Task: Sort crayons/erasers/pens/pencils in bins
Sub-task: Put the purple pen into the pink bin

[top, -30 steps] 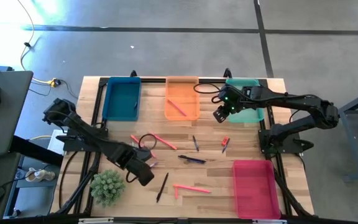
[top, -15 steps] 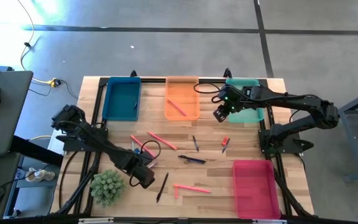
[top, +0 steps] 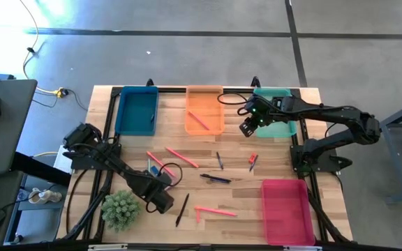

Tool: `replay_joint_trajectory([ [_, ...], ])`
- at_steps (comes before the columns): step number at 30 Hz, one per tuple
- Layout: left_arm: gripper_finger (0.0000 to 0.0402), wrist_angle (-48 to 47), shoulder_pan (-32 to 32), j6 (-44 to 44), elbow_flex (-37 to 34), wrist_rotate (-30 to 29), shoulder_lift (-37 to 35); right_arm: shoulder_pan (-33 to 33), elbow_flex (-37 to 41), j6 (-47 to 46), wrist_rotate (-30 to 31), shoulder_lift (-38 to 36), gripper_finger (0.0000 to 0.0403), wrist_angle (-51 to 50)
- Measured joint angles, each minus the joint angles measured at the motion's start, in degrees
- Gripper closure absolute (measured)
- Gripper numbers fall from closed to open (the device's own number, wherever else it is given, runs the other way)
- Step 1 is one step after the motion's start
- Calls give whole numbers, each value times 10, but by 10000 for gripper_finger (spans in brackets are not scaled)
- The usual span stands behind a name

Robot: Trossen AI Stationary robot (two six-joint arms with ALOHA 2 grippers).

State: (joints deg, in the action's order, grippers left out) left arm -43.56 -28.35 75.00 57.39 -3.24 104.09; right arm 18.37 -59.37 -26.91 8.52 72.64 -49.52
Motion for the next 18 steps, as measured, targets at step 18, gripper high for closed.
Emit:
replay_joint_trajectory([
  [18, 366, 7, -18, 13, 9, -28, 5, 0, 0, 19, 1, 0, 242, -4],
])
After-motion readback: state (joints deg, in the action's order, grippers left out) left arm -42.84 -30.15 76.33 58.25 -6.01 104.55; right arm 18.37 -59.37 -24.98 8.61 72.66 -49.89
